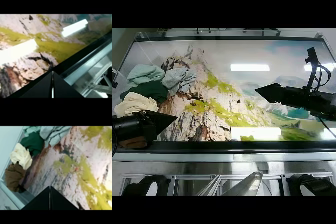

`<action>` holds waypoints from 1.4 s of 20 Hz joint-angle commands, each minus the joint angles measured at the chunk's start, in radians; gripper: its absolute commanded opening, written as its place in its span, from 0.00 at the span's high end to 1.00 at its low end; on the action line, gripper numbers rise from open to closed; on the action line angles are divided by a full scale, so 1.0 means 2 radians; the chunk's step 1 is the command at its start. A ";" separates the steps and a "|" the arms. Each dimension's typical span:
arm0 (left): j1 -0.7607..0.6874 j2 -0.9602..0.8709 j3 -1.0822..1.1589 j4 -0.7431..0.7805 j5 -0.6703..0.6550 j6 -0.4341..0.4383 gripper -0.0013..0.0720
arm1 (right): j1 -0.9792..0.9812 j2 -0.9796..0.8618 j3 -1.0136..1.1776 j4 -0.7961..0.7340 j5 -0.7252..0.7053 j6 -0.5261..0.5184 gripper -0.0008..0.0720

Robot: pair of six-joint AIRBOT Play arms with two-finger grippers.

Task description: Fold the shirts.

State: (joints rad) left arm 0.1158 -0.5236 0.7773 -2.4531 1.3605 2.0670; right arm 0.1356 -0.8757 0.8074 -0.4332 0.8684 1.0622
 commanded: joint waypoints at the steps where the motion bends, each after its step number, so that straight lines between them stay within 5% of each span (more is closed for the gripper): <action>1: 0.001 0.000 0.000 0.000 0.000 0.000 0.96 | 0.001 0.000 0.000 0.000 0.000 0.000 0.96; 18: 0.001 0.000 0.000 0.000 -0.005 0.000 0.96 | 0.001 0.000 0.000 0.001 0.000 0.000 0.96; 22: 0.001 -0.004 0.001 0.014 -0.080 -0.005 0.97 | 0.001 0.000 0.000 0.008 0.000 0.000 0.96; 26: 0.000 -0.109 0.080 0.163 -0.180 -0.033 0.96 | 0.001 0.000 0.000 0.036 -0.004 0.000 0.96; 27: 0.000 -0.153 0.114 0.192 -0.207 -0.023 0.90 | 0.001 0.000 0.000 0.035 -0.008 0.000 0.96; 28: 0.000 -0.201 0.149 0.211 -0.233 -0.011 0.51 | 0.001 0.000 0.000 0.035 -0.014 0.000 0.96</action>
State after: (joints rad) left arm 0.1162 -0.7391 0.9356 -2.2089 1.0607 2.0247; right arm 0.1360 -0.8757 0.8074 -0.3824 0.8593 1.0622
